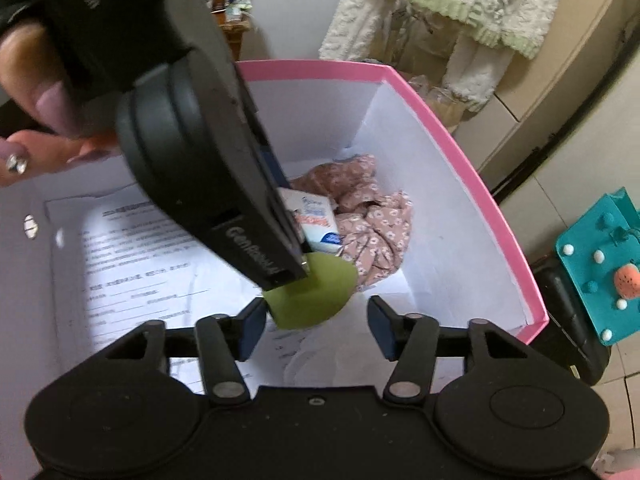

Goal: Organize soft objects
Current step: 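Open both tools to drop the items and withdraw toward the table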

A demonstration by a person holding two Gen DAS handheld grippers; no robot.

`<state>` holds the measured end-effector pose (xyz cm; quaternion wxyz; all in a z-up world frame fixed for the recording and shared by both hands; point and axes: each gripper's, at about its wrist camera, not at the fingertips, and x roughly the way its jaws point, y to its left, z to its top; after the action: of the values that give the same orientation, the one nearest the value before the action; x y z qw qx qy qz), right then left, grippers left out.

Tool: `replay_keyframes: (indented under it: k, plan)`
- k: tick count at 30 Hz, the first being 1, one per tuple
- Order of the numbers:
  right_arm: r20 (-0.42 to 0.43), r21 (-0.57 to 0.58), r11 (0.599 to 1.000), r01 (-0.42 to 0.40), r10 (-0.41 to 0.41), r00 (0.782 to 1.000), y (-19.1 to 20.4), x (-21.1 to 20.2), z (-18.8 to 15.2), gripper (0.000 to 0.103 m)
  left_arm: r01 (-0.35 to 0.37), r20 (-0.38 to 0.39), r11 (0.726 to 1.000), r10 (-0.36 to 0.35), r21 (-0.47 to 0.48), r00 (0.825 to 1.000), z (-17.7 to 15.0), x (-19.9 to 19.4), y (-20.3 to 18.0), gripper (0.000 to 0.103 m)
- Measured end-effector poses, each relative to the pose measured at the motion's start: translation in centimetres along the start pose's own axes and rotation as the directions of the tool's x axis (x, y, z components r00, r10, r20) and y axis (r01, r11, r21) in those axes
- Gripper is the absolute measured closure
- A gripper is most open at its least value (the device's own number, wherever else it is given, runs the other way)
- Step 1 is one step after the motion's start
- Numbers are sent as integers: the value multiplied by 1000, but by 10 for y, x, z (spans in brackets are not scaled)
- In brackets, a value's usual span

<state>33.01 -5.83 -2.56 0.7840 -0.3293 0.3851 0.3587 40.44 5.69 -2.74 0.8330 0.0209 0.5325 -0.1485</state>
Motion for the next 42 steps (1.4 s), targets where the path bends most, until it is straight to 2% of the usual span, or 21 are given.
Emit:
replay_keyframes:
  k: [3, 7, 11, 14, 24, 32, 42]
  plan:
    - [17, 30, 1000, 4, -5, 1000, -2, -2, -5, 39, -2, 29, 1000, 1, 19, 1000, -4, -2, -2, 62]
    - [76, 67, 998, 2, -7, 997, 4, -24, -12, 39, 10, 64, 999, -12, 33, 998, -10, -19, -3, 51]
    - [152, 112, 994, -13, -4, 988, 10, -53, -21, 39, 30, 110, 998, -36, 58, 993, -23, -47, -5, 51]
    - [192, 160, 987, -22, -9, 981, 16, -74, -28, 39, 12, 153, 995, -27, 97, 988, -36, -73, -10, 48]
    - [285, 325, 944, -59, -39, 958, 37, -148, -60, 39, -8, 237, 982, -37, 188, 971, -87, -154, -26, 45]
    - [342, 398, 911, -111, -35, 939, 54, -210, -97, 39, 23, 240, 968, -85, 252, 967, -128, -205, -55, 40]
    - [336, 428, 901, -65, -92, 937, 76, -250, -149, 38, 107, 185, 938, -176, 331, 967, -182, -225, -103, 38]
